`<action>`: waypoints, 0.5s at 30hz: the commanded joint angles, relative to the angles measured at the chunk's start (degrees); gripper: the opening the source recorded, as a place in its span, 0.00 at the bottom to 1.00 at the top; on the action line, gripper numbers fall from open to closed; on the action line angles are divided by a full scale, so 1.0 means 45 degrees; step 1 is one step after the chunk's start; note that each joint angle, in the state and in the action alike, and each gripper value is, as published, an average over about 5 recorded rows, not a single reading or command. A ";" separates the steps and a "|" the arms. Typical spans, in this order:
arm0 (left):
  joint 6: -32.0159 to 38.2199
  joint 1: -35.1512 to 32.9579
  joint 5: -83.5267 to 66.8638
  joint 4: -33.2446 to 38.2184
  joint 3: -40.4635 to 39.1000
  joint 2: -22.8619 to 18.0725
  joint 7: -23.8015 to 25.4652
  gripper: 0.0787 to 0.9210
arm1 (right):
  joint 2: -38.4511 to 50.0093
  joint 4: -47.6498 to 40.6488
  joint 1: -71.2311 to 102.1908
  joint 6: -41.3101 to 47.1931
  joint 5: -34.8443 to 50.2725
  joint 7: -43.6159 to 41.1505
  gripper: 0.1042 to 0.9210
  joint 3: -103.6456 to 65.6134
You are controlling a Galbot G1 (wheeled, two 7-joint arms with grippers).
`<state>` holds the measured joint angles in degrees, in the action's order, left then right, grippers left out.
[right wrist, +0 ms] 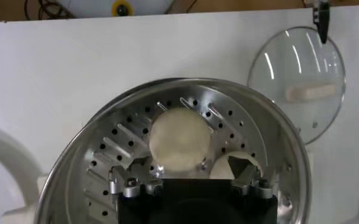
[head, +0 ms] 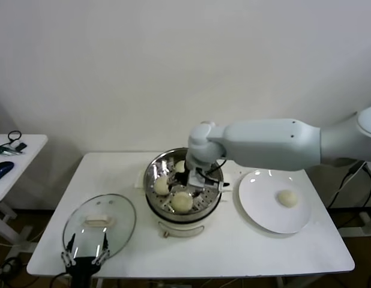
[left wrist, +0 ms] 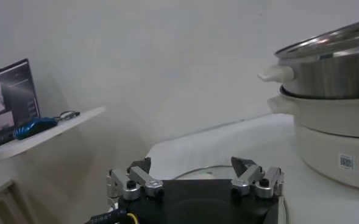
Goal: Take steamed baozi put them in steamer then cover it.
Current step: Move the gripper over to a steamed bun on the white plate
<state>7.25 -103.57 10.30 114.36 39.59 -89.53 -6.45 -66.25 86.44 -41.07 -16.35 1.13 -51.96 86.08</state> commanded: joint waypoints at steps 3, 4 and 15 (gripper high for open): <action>-0.0052 0.0085 -0.0027 -0.0034 0.0044 0.0071 0.0036 0.88 | 0.3086 -0.1692 -0.3093 0.0870 0.5194 -0.2156 0.88 0.1324; -0.0061 0.0109 -0.0035 -0.0057 0.0051 0.0094 0.0047 0.88 | 0.3454 -0.2137 -0.3208 0.1119 0.5412 -0.2262 0.88 0.1574; -0.0098 0.0488 -0.0075 -0.0361 -0.0049 0.0153 0.0093 0.88 | 0.7144 -0.5398 0.1095 0.2721 0.2870 -0.2519 0.88 -0.0225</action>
<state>6.90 -101.83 10.01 113.08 39.42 -88.85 -6.06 -48.27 73.13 -47.19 -9.86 15.82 -60.30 90.19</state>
